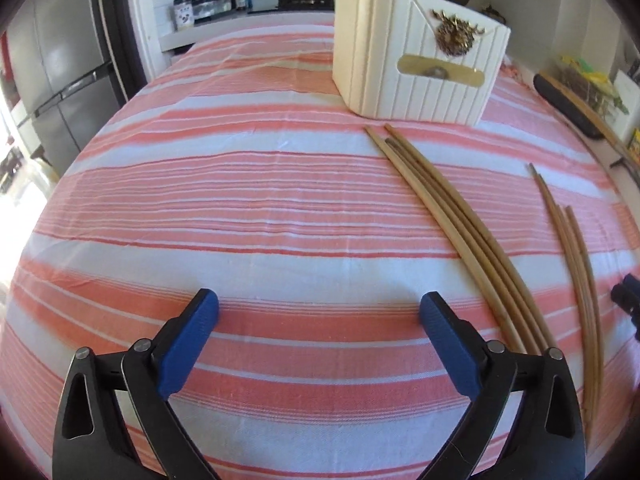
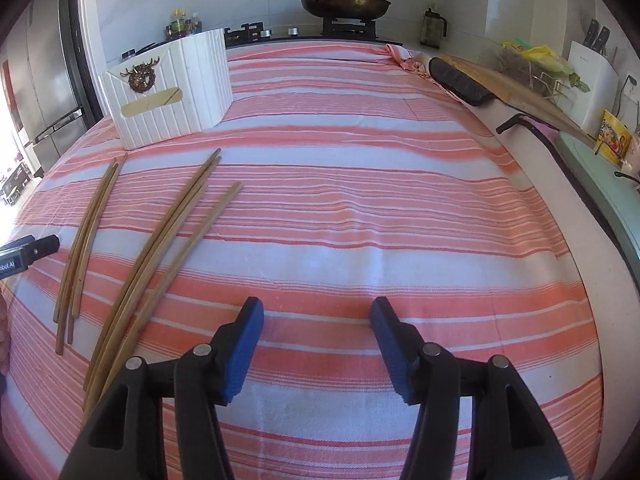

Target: Organize utensils

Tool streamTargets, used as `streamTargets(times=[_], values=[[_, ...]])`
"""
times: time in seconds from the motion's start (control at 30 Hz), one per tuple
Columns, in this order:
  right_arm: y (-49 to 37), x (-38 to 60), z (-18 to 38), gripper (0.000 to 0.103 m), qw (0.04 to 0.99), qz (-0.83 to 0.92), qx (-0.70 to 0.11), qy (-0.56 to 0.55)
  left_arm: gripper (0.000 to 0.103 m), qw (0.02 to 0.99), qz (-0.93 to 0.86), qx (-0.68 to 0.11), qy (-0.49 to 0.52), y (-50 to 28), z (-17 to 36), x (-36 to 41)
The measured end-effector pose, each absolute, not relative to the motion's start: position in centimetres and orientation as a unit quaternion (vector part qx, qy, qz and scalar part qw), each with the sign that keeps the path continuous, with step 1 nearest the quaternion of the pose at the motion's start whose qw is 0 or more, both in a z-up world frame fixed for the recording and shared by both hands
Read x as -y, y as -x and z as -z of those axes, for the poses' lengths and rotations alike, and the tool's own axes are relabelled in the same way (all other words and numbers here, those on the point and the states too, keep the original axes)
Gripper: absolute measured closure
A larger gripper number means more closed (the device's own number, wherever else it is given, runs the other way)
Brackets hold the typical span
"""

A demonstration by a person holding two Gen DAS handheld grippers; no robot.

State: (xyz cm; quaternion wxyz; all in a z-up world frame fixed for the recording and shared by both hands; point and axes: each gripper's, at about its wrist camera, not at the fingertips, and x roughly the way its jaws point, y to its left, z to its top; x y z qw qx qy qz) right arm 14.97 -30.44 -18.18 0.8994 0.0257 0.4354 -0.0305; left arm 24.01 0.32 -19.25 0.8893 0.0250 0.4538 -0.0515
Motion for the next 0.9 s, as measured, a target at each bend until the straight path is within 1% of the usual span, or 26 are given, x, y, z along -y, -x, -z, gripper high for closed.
streamTargets(times=[0.9], values=[[-15.02, 30.42, 18.27, 0.045, 0.899, 0.032, -0.435, -0.022, 0.000, 0.891, 0.051, -0.451, -0.017, -23.97, 19.43, -0.39]])
